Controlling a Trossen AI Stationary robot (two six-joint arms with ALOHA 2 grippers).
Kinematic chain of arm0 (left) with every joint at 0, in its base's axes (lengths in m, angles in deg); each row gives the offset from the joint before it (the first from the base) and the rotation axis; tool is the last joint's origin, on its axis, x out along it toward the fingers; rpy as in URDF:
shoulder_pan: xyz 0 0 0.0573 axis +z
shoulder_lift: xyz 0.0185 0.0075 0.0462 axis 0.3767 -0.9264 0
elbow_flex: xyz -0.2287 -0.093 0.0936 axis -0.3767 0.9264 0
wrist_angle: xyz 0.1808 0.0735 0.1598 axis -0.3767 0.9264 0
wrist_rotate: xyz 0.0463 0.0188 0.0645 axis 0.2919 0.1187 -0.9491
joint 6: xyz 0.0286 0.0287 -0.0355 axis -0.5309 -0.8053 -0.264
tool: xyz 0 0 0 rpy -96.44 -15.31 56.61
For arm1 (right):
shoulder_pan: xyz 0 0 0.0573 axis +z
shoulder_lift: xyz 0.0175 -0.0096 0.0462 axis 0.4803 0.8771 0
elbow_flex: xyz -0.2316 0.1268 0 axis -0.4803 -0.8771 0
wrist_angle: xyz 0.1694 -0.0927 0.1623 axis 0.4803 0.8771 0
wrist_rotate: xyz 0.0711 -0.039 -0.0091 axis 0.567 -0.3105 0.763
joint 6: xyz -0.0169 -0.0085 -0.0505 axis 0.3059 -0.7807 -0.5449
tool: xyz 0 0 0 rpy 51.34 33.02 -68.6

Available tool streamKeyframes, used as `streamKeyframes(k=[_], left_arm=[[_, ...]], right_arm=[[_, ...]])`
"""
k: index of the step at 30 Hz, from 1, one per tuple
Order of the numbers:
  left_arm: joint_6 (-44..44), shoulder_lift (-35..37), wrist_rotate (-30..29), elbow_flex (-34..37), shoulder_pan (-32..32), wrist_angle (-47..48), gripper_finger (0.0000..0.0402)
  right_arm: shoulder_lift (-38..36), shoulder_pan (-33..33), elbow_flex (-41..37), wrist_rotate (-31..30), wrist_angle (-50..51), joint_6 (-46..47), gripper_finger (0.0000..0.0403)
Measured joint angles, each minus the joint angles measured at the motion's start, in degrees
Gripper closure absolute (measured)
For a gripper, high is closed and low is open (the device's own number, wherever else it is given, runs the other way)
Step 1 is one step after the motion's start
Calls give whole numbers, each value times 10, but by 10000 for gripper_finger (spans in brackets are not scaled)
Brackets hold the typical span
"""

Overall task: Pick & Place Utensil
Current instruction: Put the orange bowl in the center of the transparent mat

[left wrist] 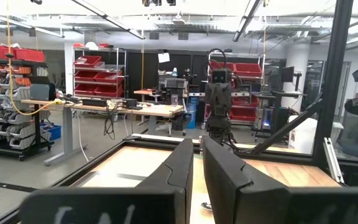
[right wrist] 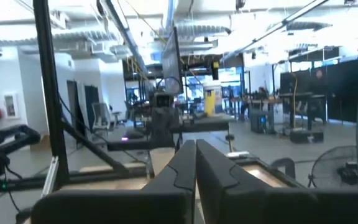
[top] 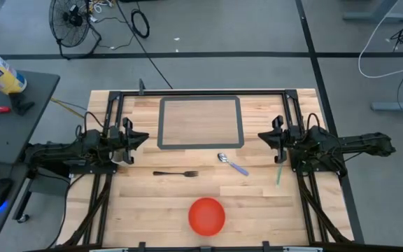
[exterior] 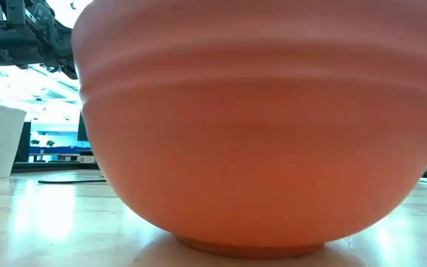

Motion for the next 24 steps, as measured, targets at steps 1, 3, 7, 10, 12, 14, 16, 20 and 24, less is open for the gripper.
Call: streamKeyframes(k=[1, 3, 7, 10, 12, 14, 16, 20, 24], left_arm=[[0, 0, 0, 0, 0, 0, 360], [0, 0, 0, 0, 0, 0, 360], [0, 0, 0, 0, 0, 0, 360], [0, 0, 0, 0, 0, 0, 360], [0, 0, 0, 0, 0, 0, 360], [0, 0, 0, 0, 0, 0, 360], [0, 0, 0, 0, 0, 0, 360], [0, 0, 0, 0, 0, 0, 360], [0, 0, 0, 0, 0, 0, 360]], right_arm=[[0, 0, 0, -9, -7, -3, 389], [0, 0, 0, -20, -21, 6, 389], [10, 12, 3, 45, -40, 18, 389], [49, 34, 24, 44, -37, 21, 389], [86, 50, 45, 31, -39, 11, 389], [125, 65, 66, 19, -40, -4, 389], [164, 76, 87, 19, -40, -11, 389], [237, 99, 126, -3, -39, -7, 389], [313, 128, 167, -40, -38, -2, 381]])
